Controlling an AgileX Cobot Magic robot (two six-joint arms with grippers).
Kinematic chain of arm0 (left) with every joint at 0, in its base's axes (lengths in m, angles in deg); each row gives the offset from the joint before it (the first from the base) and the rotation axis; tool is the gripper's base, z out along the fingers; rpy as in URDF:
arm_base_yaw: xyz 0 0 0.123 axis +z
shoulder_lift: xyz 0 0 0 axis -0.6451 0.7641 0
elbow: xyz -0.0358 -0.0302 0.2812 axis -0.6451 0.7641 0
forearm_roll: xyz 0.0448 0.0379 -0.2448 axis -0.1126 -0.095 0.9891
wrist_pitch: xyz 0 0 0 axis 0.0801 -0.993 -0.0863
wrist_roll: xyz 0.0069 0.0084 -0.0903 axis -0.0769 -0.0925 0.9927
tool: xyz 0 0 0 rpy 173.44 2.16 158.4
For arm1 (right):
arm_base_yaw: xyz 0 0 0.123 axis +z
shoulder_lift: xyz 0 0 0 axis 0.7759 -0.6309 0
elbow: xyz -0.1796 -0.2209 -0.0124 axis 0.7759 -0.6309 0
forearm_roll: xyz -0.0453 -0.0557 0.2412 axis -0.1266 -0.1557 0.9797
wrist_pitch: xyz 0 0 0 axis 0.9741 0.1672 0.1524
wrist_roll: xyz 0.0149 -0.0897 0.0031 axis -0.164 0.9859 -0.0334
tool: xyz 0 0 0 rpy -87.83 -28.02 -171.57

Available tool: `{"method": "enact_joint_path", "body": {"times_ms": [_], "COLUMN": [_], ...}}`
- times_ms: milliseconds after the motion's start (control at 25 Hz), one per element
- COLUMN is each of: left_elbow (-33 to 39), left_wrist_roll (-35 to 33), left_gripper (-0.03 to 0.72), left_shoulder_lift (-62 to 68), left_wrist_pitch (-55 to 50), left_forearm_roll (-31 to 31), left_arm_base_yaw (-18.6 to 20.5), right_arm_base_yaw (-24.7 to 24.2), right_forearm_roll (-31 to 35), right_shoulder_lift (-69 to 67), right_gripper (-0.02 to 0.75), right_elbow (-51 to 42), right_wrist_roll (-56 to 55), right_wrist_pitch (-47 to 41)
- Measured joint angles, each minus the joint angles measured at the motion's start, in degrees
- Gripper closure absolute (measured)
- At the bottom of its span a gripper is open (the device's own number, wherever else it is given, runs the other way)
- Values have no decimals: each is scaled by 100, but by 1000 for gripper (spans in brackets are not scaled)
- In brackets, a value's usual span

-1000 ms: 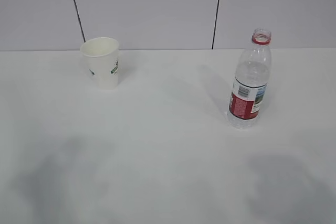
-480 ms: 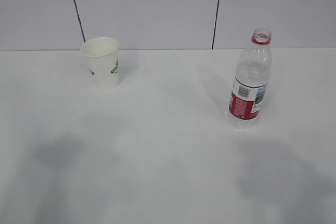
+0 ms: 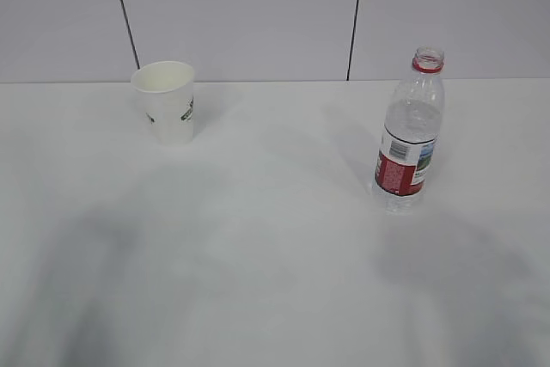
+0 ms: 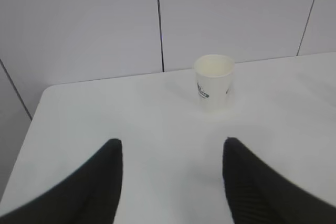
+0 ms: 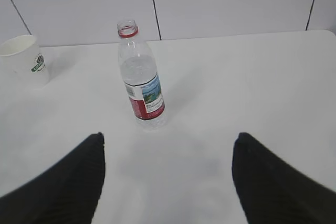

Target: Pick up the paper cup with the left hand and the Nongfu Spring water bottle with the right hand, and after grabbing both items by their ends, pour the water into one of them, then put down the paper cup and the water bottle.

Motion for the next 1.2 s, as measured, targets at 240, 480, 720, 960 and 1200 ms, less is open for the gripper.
{"method": "enact_joint_path", "body": {"times_ms": [240,480,720,960,1200], "left_elbow": [0,0,0,0,0], "left_wrist_roll": [0,0,0,0,0], "left_gripper": [241,242,243,243,243], "left_shoulder_lift": [386,762,1150,1477,1711], "left_wrist_pitch": [403,1145,1660,2055,2242], "left_forearm_roll": [0,0,0,-11,-11], "left_arm_base_yaw": [0,0,0,0,0], "right_arm_base_yaw": [0,0,0,0,0], "right_forearm_roll": [9,9,9,22,33], "right_shoulder_lift": [-437,-866,-1248,-1562,-1820], "right_gripper": [172,172,171,172,172], "right_elbow": [0,0,0,0,0], "right_wrist_roll": [218,397,498,704,1043], "right_wrist_pitch": [739,1530,1903,2244,2808]}}
